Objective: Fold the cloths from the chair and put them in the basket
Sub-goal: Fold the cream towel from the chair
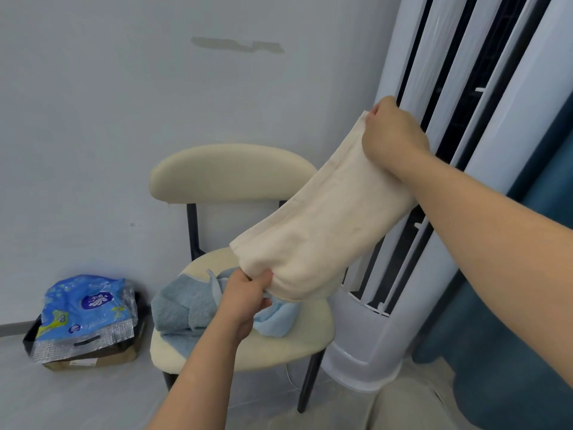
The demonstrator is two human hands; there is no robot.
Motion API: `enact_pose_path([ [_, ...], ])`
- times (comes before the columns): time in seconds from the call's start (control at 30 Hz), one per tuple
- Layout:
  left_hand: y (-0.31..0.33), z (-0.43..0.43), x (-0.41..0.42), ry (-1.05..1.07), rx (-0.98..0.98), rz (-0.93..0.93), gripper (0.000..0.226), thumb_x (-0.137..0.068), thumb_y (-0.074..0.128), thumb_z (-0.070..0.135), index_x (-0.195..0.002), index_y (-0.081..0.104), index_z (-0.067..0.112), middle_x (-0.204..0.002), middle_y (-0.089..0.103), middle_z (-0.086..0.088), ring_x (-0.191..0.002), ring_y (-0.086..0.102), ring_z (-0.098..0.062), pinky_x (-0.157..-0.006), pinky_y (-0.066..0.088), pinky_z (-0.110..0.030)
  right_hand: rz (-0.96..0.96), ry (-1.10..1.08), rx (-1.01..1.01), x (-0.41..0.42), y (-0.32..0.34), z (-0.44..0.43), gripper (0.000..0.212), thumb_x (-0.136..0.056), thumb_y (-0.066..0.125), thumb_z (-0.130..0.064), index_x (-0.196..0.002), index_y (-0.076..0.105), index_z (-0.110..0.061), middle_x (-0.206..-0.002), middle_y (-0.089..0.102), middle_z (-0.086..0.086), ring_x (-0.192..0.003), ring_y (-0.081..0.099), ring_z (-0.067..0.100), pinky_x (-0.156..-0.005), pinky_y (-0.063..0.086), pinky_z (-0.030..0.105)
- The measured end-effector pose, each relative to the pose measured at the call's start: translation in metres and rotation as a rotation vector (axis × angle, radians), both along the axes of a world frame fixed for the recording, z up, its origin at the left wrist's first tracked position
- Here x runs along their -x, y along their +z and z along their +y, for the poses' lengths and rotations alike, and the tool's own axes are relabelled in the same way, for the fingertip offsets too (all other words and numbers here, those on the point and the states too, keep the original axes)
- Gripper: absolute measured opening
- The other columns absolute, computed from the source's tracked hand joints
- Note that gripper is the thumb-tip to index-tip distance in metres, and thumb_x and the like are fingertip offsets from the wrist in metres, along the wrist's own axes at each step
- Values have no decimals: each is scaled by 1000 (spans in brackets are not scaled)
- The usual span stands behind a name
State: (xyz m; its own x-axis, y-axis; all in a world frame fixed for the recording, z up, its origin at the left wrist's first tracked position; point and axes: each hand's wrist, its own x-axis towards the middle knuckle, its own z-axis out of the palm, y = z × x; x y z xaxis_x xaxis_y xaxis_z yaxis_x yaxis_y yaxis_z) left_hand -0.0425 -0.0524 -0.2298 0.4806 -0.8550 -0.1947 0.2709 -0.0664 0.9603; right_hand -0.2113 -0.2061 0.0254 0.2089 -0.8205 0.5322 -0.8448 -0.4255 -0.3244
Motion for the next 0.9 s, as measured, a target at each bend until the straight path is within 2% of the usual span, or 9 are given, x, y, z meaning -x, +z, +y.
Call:
enact_pose_path([
  [0.07,3,1,-2,10,-49,42,26,-104,58,27,-121,66,10,-105,71,-3,-88,63,-22,-59,54,-28,72,-74,-69,-3,0,-8,35,-104,38,-15,-138,40,-6,-94,54,7,-85,55,28,-62,42,37],
  [0.13,7,2,-2,16,-87,65,29,-107,51,31,-122,64,10,-107,66,-5,-88,62,-22,-55,55,-27,117,-137,-170,-4,-2,-15,33,-101,42,-10,-133,44,-3,-90,52,8,-85,54,30,-60,39,35],
  [0.27,7,4,-3,0,-46,147,31,-106,53,34,-127,61,13,-122,66,-7,-106,66,-27,-66,59,-31,128,-146,-263,-2,-11,-21,10,-95,43,-5,-92,52,-5,-100,56,14,-84,53,32,-56,36,32],
  [0.37,3,5,-6,-71,-3,117,38,-90,76,21,-126,66,11,-120,72,-7,-106,69,-26,-74,57,-31,54,-130,-323,-5,-7,-19,23,-99,41,-2,-77,45,-5,-99,56,15,-72,49,26,-65,41,34],
  [0.47,-2,2,-6,-79,-84,-73,60,-69,85,3,-123,63,16,-117,71,-3,-106,67,-24,-83,58,-36,-223,-58,-439,-9,1,-13,10,-102,41,-4,-98,51,-3,-91,52,11,-79,50,26,-76,43,36],
  [0.6,-6,-1,-4,-57,-126,-119,73,-61,84,-5,-124,60,21,-117,69,3,-109,64,-20,-88,58,-37,-529,78,-577,-15,8,-2,22,-102,43,-3,-122,52,-3,-105,55,11,-81,54,21,-65,45,32],
  [0.73,-9,-1,-5,-27,-198,-146,58,-55,79,-1,-110,69,15,-107,74,-6,-101,68,-28,-86,60,-45,-704,197,-573,-23,14,10,28,-104,44,-1,-129,53,4,-110,57,12,-100,59,26,-68,48,29],
  [0.83,-10,-1,-7,28,-232,-124,28,-69,74,-4,-95,72,5,-94,74,-18,-91,71,-33,-75,61,-42,-739,237,-550,-27,21,18,12,-103,47,-1,-107,58,0,-94,59,7,-81,59,19,-61,50,28],
  [0.9,-8,0,-7,31,-233,-80,13,-80,67,-5,-92,70,-1,-81,70,-15,-77,66,-27,-61,53,-33,-750,249,-534,-30,24,19,14,-102,48,-1,-90,51,-8,-90,58,5,-75,58,16,-58,49,26],
])
